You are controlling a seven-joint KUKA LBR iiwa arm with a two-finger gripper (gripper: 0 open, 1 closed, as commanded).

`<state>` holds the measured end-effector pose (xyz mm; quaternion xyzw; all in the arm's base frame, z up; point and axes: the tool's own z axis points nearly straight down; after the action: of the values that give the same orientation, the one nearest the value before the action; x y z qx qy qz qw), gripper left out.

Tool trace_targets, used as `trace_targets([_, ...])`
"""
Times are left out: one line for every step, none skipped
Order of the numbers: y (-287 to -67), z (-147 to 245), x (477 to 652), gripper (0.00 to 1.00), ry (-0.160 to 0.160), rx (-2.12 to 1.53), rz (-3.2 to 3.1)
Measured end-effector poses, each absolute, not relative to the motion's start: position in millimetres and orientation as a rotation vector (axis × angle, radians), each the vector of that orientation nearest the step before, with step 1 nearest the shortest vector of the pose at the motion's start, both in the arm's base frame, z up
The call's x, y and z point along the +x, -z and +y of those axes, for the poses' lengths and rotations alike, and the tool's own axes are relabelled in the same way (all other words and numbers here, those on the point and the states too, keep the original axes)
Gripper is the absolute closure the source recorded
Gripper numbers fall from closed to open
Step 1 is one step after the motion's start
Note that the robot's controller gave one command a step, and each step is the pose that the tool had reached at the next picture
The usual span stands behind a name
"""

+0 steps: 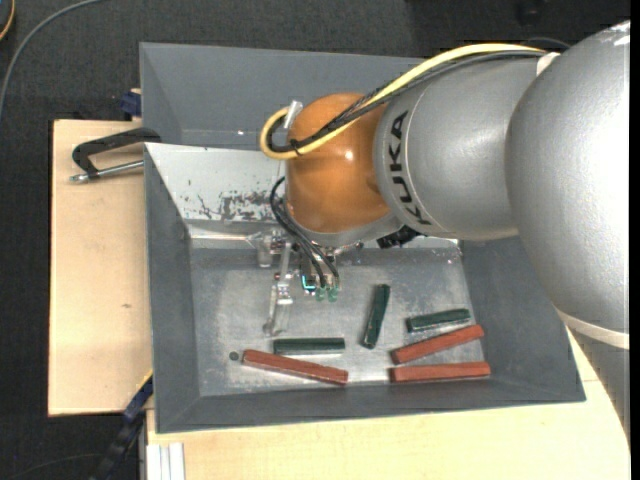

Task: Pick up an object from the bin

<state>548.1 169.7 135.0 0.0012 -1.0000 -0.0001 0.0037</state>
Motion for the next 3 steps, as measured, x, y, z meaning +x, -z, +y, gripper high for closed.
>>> trace_targets([-70,120,505.2,0.00,0.000,0.304,-3.124])
trace_targets([-101,192,496.3,0.00,0.005,0.669,-3.075])
trace_targets([-101,152,491.4,0.00,0.001,0.816,-3.034])
